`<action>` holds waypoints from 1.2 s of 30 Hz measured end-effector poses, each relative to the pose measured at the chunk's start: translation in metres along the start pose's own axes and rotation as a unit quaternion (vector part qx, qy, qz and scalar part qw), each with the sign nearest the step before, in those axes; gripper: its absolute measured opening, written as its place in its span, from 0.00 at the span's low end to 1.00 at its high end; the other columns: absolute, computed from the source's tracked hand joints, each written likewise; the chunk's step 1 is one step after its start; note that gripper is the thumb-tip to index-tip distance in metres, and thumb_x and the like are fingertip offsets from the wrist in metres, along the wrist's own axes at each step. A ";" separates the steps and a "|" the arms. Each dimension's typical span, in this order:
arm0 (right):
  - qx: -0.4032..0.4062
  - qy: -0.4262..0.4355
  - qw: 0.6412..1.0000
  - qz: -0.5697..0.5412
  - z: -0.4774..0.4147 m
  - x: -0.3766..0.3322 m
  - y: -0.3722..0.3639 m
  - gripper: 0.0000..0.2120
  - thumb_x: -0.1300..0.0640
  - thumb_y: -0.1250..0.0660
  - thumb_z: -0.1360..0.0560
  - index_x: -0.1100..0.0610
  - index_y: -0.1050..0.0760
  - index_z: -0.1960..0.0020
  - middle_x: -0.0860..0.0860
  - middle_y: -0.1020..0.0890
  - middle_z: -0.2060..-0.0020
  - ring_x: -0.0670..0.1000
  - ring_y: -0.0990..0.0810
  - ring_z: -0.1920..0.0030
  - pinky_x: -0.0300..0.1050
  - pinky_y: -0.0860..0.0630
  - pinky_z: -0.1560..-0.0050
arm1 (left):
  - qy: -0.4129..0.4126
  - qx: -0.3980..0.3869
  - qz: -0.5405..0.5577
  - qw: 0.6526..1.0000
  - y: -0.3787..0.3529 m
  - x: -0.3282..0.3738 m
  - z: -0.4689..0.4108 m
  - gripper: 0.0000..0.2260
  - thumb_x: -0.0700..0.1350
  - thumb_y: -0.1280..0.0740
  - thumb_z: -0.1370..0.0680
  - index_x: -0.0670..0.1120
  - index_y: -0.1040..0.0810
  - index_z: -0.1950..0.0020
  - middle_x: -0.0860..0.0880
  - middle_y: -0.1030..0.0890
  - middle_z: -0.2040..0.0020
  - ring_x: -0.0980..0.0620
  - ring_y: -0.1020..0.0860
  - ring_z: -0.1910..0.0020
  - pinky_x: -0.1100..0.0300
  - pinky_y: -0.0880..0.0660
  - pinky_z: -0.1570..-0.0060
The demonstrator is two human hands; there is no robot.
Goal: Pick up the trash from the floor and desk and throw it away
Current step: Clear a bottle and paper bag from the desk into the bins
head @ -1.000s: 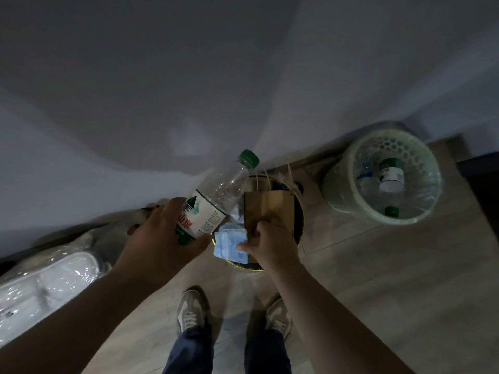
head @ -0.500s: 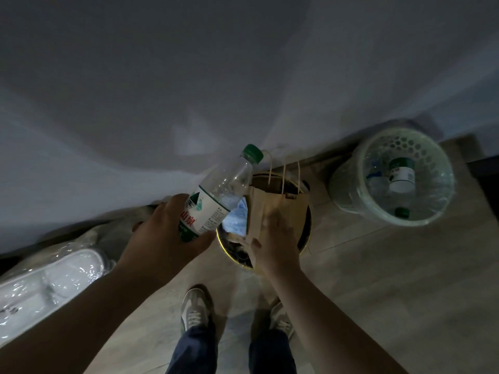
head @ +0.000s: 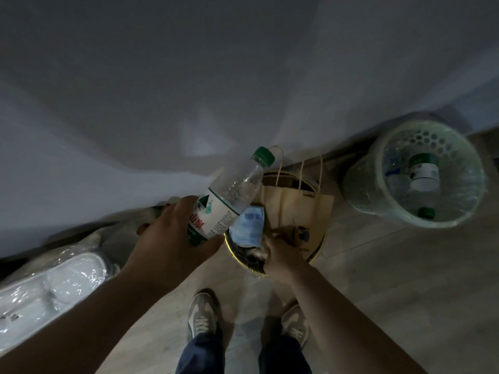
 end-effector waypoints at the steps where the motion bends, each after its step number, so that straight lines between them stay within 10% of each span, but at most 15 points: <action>1: 0.004 0.007 1.000 -0.011 -0.004 0.002 -0.003 0.27 0.63 0.38 0.24 0.57 0.39 0.26 0.56 0.28 0.33 0.57 0.29 0.33 0.49 0.31 0.34 | -0.004 0.000 -0.001 1.000 -0.003 0.000 0.000 0.31 0.59 0.29 0.33 0.51 0.32 0.34 0.57 0.28 0.51 0.57 0.26 0.56 0.71 0.33 0.66; 11: 0.034 0.023 0.986 -0.163 0.001 0.031 -0.002 0.23 0.61 0.35 0.28 0.53 0.29 0.33 0.52 0.21 0.40 0.51 0.23 0.40 0.47 0.25 0.41 | 0.018 -0.021 0.005 1.000 -0.023 0.009 0.005 0.31 0.56 0.27 0.31 0.50 0.33 0.32 0.50 0.25 0.43 0.52 0.23 0.51 0.55 0.20 0.56; 17: 0.078 0.039 0.964 -0.253 0.064 0.067 0.031 0.14 0.58 0.33 0.26 0.51 0.24 0.40 0.40 0.21 0.54 0.35 0.22 0.54 0.25 0.29 0.59 | 0.022 -0.041 -0.026 0.999 -0.020 0.048 0.007 0.32 0.58 0.28 0.31 0.52 0.34 0.30 0.50 0.24 0.43 0.56 0.25 0.53 0.69 0.32 0.64; 29: 0.155 0.032 0.806 -0.570 0.155 0.113 0.170 0.21 0.50 0.29 0.27 0.53 0.29 0.36 0.51 0.18 0.48 0.50 0.17 0.49 0.43 0.20 0.52 | -0.118 -0.122 -0.125 0.977 -0.041 0.174 0.000 0.35 0.61 0.30 0.29 0.52 0.39 0.28 0.52 0.27 0.39 0.58 0.31 0.50 0.68 0.34 0.55; 36: 0.194 0.009 0.820 -0.539 0.183 0.175 0.203 0.11 0.56 0.27 0.28 0.58 0.25 0.48 0.52 0.19 0.66 0.44 0.20 0.69 0.36 0.24 0.68 | -0.229 -0.141 -0.151 0.951 -0.069 0.242 -0.005 0.36 0.59 0.27 0.31 0.48 0.33 0.27 0.49 0.24 0.37 0.50 0.25 0.41 0.56 0.28 0.42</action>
Point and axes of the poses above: each hand's wrist, its own z-axis away from the middle knuckle, its own y-axis out of the back of the hand, x = y × z, the point moved 6 cm from there along -z, towards the middle knuckle
